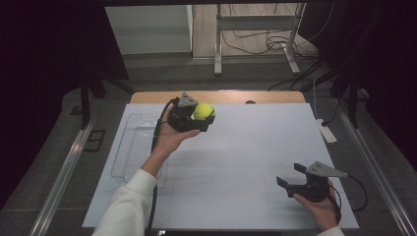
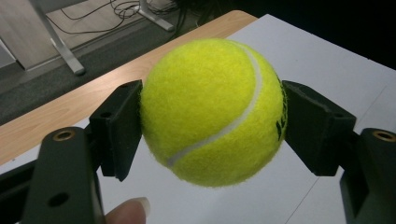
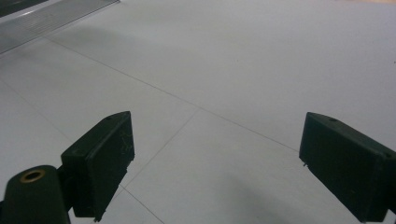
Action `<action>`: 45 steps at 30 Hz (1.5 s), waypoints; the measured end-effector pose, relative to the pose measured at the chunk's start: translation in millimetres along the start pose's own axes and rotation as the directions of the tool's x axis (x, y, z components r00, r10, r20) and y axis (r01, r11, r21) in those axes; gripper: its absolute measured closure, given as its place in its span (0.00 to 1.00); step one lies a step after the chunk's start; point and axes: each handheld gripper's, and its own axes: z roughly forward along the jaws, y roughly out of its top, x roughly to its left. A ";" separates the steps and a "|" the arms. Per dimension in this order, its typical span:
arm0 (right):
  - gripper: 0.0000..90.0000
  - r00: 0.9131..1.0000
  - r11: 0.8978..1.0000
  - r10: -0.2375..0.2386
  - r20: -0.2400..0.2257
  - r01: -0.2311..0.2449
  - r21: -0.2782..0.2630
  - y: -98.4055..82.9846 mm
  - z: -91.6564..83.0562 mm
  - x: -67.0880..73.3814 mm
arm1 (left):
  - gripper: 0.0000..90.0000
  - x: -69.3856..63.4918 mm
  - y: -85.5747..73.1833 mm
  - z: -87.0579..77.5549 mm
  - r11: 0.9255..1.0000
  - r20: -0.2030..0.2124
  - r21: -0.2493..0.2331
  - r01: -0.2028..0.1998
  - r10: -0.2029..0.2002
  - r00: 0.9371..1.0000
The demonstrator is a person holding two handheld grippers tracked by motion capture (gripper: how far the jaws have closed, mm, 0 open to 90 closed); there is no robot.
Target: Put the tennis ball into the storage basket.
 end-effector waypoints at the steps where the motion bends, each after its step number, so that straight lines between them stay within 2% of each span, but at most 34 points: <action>1: 0.12 1.000 1.000 0.000 0.000 0.000 0.000 0.0 0.0 0.0 | 0.30 0.7 -0.3 -0.7 1.000 -0.002 0.002 -0.002 0.002 1.000; 45: 0.12 1.000 1.000 0.002 0.004 -0.002 0.003 -0.4 0.0 0.1 | 0.30 23.1 -14.8 -16.4 1.000 -0.065 0.002 0.027 -0.027 0.997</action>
